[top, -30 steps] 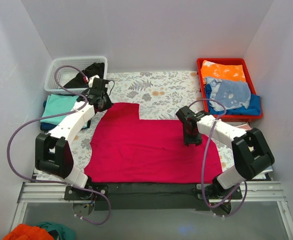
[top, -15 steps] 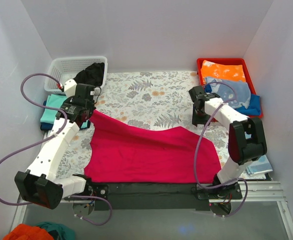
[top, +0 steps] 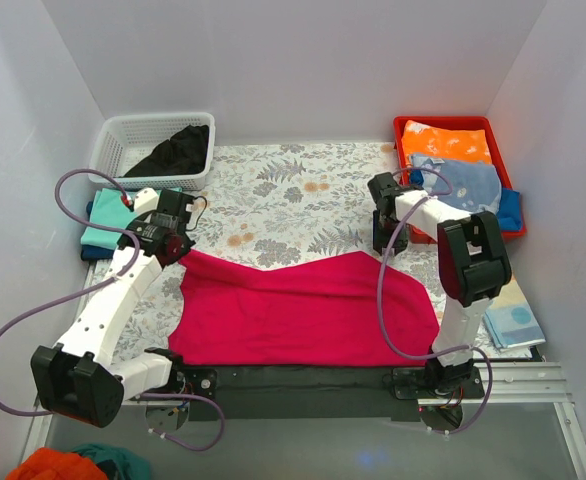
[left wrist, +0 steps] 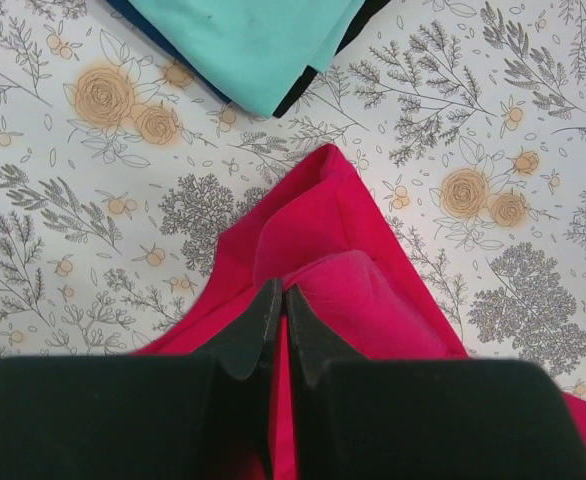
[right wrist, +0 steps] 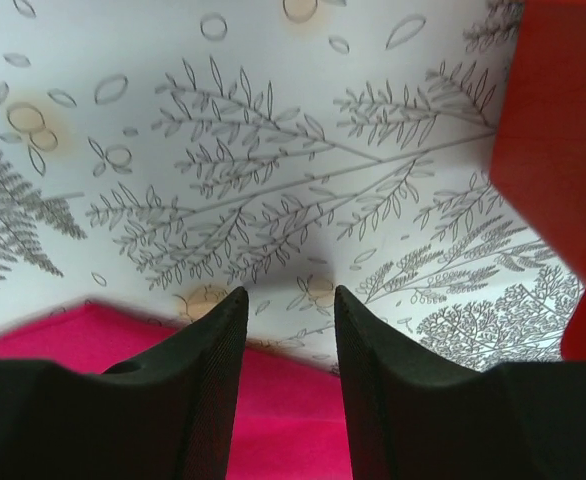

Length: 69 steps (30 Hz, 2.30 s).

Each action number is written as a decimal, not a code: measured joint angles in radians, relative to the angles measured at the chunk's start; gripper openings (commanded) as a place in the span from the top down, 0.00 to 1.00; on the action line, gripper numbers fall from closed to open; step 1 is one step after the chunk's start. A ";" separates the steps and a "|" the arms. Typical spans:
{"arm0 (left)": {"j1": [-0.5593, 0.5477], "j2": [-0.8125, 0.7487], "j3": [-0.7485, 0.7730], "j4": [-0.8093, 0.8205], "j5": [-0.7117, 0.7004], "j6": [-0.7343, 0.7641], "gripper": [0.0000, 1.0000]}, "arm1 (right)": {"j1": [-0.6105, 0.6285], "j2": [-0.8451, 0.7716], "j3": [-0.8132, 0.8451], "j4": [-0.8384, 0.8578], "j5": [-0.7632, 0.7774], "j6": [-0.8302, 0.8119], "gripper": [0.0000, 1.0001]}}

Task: Fold and stack the t-shirts
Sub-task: Fold the tshirt

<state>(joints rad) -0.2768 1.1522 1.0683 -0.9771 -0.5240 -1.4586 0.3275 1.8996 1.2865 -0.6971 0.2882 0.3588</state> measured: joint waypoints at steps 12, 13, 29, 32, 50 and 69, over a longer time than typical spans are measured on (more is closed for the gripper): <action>0.000 -0.018 -0.052 -0.039 0.016 -0.055 1.00 | 0.042 -0.138 -0.183 0.026 -0.118 0.011 0.58; 0.000 -0.018 -0.053 -0.039 0.018 -0.057 1.00 | 0.048 -0.152 -0.199 0.025 -0.128 0.016 0.59; 0.000 -0.006 -0.099 -0.005 0.053 -0.060 1.00 | 0.082 -0.312 -0.264 -0.016 -0.198 0.064 0.56; 0.000 0.000 -0.100 0.006 0.056 -0.059 1.00 | 0.084 -0.270 -0.263 -0.016 -0.190 0.061 0.57; 0.000 0.002 -0.114 0.014 0.061 -0.059 1.00 | 0.120 -0.224 -0.280 -0.006 -0.151 0.084 0.99; 0.000 0.165 0.127 0.075 0.040 -0.009 1.00 | 0.098 -0.224 -0.009 -0.150 0.170 0.108 0.99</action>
<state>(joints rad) -0.2768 1.3174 1.1954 -0.9020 -0.4835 -1.4677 0.4252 1.6756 1.2778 -0.8471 0.4583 0.4671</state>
